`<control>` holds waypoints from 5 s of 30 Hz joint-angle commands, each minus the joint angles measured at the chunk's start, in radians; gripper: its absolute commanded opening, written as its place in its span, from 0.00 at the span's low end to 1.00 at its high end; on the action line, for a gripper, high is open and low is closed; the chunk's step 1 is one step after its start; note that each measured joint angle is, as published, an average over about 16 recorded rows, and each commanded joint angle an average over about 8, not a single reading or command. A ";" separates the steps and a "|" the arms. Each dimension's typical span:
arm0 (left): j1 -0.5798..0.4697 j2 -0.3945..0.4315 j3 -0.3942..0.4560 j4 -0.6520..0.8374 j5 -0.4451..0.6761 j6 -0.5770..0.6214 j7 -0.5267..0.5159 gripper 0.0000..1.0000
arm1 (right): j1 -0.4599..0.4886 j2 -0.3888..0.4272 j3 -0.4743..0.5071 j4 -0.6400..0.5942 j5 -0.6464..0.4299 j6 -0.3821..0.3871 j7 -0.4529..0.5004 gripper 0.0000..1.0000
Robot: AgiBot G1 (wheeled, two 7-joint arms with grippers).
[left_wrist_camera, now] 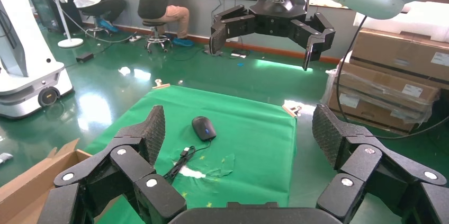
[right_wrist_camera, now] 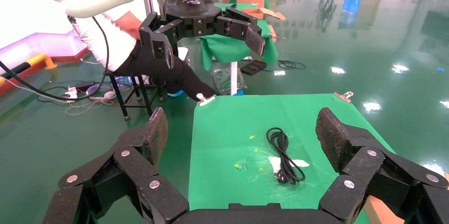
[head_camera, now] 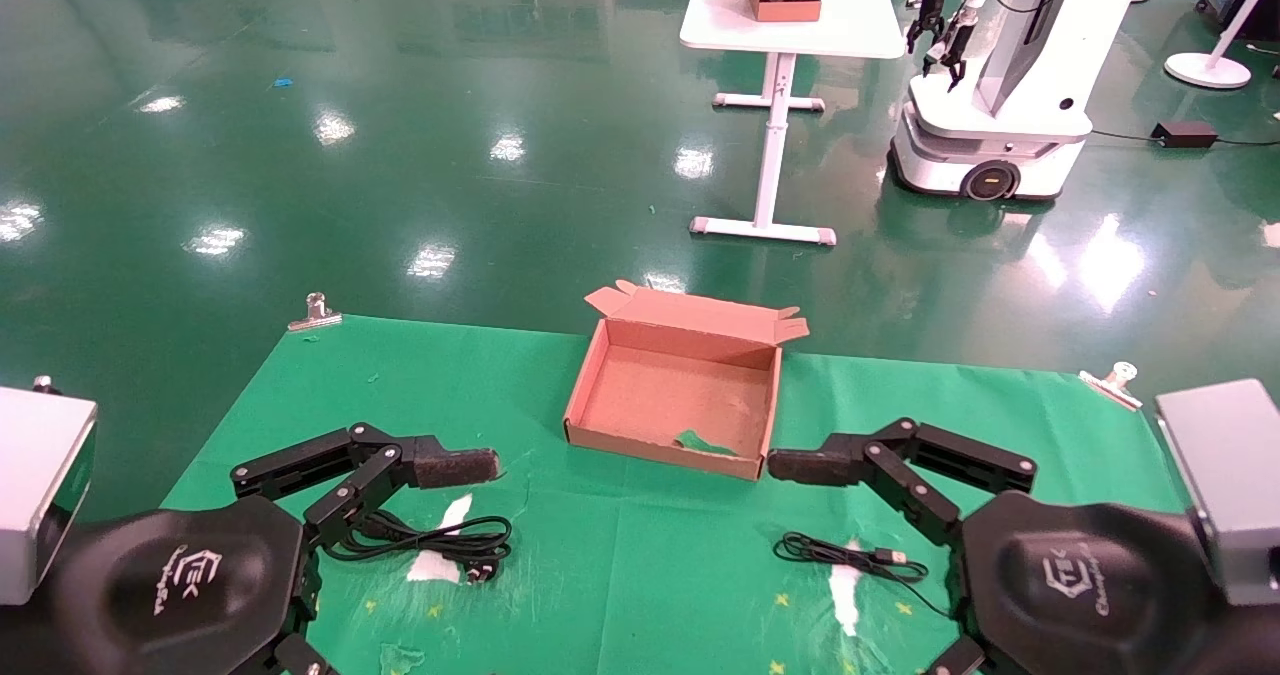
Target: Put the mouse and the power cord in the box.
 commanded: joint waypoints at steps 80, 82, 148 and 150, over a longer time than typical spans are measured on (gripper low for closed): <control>-0.600 0.543 0.435 1.214 0.979 -0.435 0.888 0.55 | 0.555 -0.523 -0.403 -1.255 -0.917 0.381 -0.998 0.18; -0.601 0.544 0.436 1.217 0.981 -0.434 0.895 0.30 | 0.556 -0.525 -0.402 -1.260 -0.918 0.384 -1.000 0.02; -0.684 0.475 0.344 1.260 0.847 -0.365 0.753 0.00 | 0.625 -0.439 -0.355 -1.218 -0.850 0.337 -0.987 0.00; -0.705 0.466 0.313 1.282 0.804 -0.359 0.700 0.00 | 0.653 -0.416 -0.347 -1.203 -0.839 0.329 -0.980 0.00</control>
